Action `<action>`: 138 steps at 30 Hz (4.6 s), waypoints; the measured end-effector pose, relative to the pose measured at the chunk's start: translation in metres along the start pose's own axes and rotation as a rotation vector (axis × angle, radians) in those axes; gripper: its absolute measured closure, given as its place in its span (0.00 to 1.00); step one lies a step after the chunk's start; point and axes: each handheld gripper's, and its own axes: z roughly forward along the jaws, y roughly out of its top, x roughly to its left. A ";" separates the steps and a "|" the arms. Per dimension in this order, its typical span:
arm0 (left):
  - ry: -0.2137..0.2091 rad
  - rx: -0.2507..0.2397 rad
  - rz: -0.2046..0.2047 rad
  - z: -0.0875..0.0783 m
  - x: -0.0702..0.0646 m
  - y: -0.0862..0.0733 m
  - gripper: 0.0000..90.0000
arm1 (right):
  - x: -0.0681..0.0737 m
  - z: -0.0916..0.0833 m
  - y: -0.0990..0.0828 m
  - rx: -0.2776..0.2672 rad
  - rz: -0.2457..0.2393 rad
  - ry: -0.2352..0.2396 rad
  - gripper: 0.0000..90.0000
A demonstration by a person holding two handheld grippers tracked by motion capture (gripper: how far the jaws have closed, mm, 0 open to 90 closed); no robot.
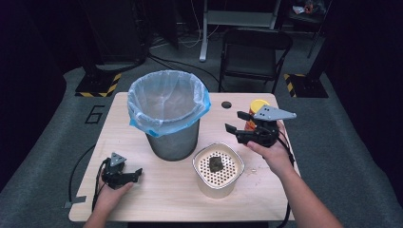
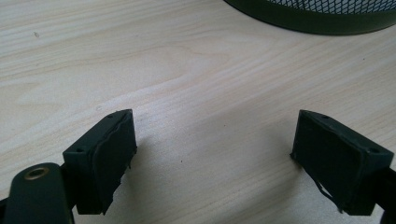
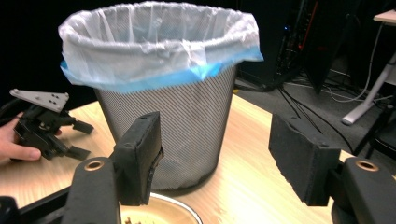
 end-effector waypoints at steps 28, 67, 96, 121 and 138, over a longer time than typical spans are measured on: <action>-0.001 0.003 0.001 0.000 0.000 0.000 0.15 | -0.014 -0.014 -0.032 0.046 0.007 -0.071 0.38; 0.000 -0.002 -0.002 0.000 0.000 0.000 0.15 | -0.077 -0.017 -0.087 0.132 0.114 -0.279 0.16; 0.000 0.001 0.001 0.000 0.000 0.000 0.15 | -0.108 0.020 -0.071 0.201 0.109 -0.322 0.15; 0.000 -0.001 -0.001 0.000 0.000 0.000 0.15 | -0.110 0.044 -0.094 0.197 0.109 -0.354 0.18; -0.001 -0.001 -0.001 0.000 0.000 0.000 0.15 | -0.107 0.052 -0.115 0.195 0.129 -0.386 0.20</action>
